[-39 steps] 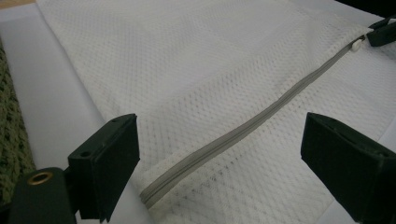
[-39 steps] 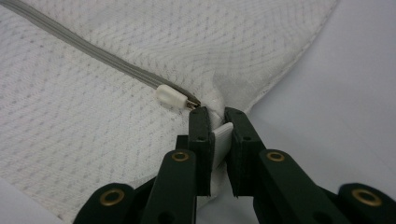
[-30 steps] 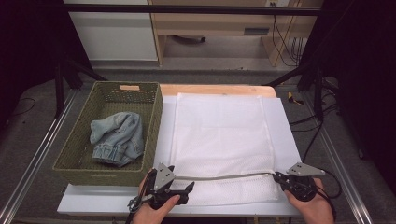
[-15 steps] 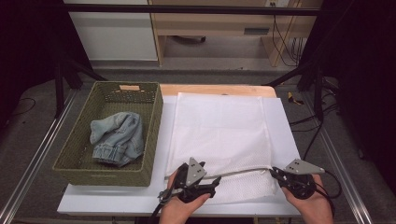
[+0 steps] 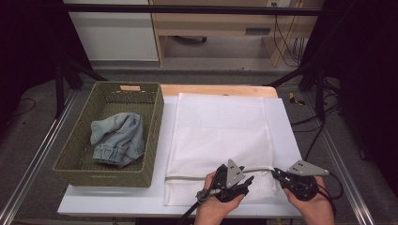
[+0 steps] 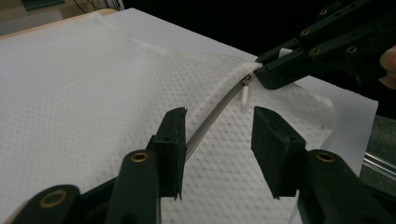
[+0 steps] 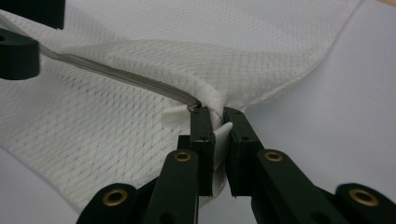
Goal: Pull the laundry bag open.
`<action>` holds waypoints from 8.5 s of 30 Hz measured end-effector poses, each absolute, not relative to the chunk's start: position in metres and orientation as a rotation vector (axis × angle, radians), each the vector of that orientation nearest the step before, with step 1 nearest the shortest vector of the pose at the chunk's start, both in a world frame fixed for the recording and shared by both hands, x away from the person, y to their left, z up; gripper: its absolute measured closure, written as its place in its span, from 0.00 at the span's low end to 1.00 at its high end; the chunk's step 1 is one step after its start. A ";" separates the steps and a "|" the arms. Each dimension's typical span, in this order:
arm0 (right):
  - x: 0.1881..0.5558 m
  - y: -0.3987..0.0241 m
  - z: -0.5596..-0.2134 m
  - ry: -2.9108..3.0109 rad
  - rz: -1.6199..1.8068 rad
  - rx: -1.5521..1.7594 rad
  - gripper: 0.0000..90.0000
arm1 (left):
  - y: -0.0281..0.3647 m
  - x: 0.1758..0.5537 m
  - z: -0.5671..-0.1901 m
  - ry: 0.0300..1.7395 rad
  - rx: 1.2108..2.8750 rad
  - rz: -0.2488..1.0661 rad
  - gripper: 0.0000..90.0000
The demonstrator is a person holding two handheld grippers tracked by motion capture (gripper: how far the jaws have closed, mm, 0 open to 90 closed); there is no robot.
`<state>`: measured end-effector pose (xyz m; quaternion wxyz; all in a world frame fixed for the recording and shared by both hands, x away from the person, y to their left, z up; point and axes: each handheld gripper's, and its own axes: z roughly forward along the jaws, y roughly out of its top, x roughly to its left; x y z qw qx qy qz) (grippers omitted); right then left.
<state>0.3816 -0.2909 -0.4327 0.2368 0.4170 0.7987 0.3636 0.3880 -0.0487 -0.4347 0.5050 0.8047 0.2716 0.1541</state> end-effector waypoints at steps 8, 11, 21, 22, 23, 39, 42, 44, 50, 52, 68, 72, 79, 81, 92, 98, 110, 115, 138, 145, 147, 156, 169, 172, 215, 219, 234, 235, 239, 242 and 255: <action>0.381 -0.289 -0.432 2.180 1.006 1.127 0.93 | -0.075 0.391 -0.444 0.629 1.950 0.325 0.75; 0.379 -0.288 -0.430 2.176 1.018 1.130 0.93 | -0.087 0.394 -0.450 0.623 1.962 0.304 0.79; 0.378 -0.287 -0.428 2.170 1.034 1.119 0.93 | -0.096 0.402 -0.454 0.633 1.982 0.332 0.80; 0.378 -0.287 -0.427 2.169 1.033 1.118 0.93 | -0.096 0.402 -0.454 0.633 1.982 0.332 0.80; 0.378 -0.287 -0.427 2.169 1.032 1.117 0.93 | -0.096 0.403 -0.454 0.633 1.984 0.328 0.80; 0.378 -0.286 -0.427 2.171 1.054 1.119 0.93 | -0.102 0.407 -0.456 0.632 1.994 0.312 0.85; 0.378 -0.286 -0.427 2.173 1.063 1.118 0.93 | -0.104 0.407 -0.456 0.629 1.993 0.305 0.88; 0.378 -0.286 -0.427 2.175 1.061 1.119 0.93 | -0.105 0.407 -0.456 0.629 1.996 0.309 0.89; 0.378 -0.285 -0.427 2.178 1.060 1.117 0.93 | -0.106 0.410 -0.458 0.657 1.989 0.303 0.95; 0.378 -0.285 -0.427 2.178 1.059 1.119 0.93 | -0.106 0.409 -0.458 0.661 1.988 0.302 0.96; 0.373 -0.280 -0.428 2.148 1.024 1.144 0.94 | -0.110 0.396 -0.460 0.816 1.916 0.322 0.97; 0.372 -0.279 -0.428 2.147 1.013 1.143 0.94 | -0.111 0.395 -0.461 0.845 1.909 0.322 0.97; 0.372 -0.280 -0.430 2.143 1.012 1.158 0.94 | -0.103 0.396 -0.467 0.895 1.883 0.325 0.97; 0.371 -0.280 -0.431 2.143 1.016 1.172 0.94 | -0.102 0.395 -0.469 0.908 1.859 0.287 0.97; 0.373 -0.278 -0.437 2.125 1.001 1.180 0.94 | -0.099 0.392 -0.475 0.956 1.824 0.284 0.97; 0.372 -0.281 -0.438 2.119 1.000 1.202 0.94 | -0.094 0.387 -0.475 0.977 1.827 0.297 0.97; 0.372 -0.278 -0.438 2.104 0.989 1.212 0.94 | -0.089 0.385 -0.476 0.999 1.807 0.299 0.97; 0.372 -0.280 -0.439 2.092 0.991 1.213 0.94 | -0.080 0.387 -0.477 1.026 1.787 0.288 0.97; 0.372 -0.286 -0.442 2.087 1.001 1.236 0.94 | -0.041 0.385 -0.476 1.038 1.770 0.307 0.97; 0.372 -0.287 -0.441 2.072 1.002 1.235 0.94 | -0.040 0.381 -0.472 1.043 1.779 0.322 0.97; 0.372 -0.287 -0.441 2.072 1.002 1.235 0.94 | -0.037 0.381 -0.471 1.042 1.782 0.333 0.97; 0.372 -0.286 -0.442 2.070 1.005 1.239 0.94 | -0.025 0.381 -0.468 1.050 1.777 0.357 0.97; 0.372 -0.286 -0.441 2.067 1.001 1.235 0.94 | -0.014 0.380 -0.470 1.053 1.782 0.369 0.97; 0.371 -0.287 -0.442 2.069 1.001 1.237 0.94 | -0.010 0.380 -0.470 1.057 1.776 0.369 0.97; 0.372 -0.290 -0.443 2.054 0.981 1.251 0.94 | 0.026 0.382 -0.475 1.127 1.759 0.398 0.97; 0.372 -0.290 -0.443 2.055 0.979 1.255 0.94 | 0.028 0.381 -0.475 1.131 1.762 0.401 0.97; 0.371 -0.291 -0.443 2.053 0.977 1.270 0.94 | 0.053 0.381 -0.473 1.173 1.723 0.432 0.97; 0.371 -0.291 -0.443 2.053 0.980 1.272 0.94 | 0.055 0.380 -0.473 1.176 1.720 0.432 0.97; 0.371 -0.291 -0.444 2.054 0.979 1.272 0.94 | 0.062 0.380 -0.473 1.186 1.708 0.431 0.97; 0.371 -0.291 -0.444 2.056 0.976 1.266 0.94 | 0.064 0.380 -0.473 1.188 1.707 0.429 0.97; 0.371 -0.292 -0.443 2.051 0.979 1.261 0.94 | 0.084 0.378 -0.473 1.227 1.676 0.436 0.97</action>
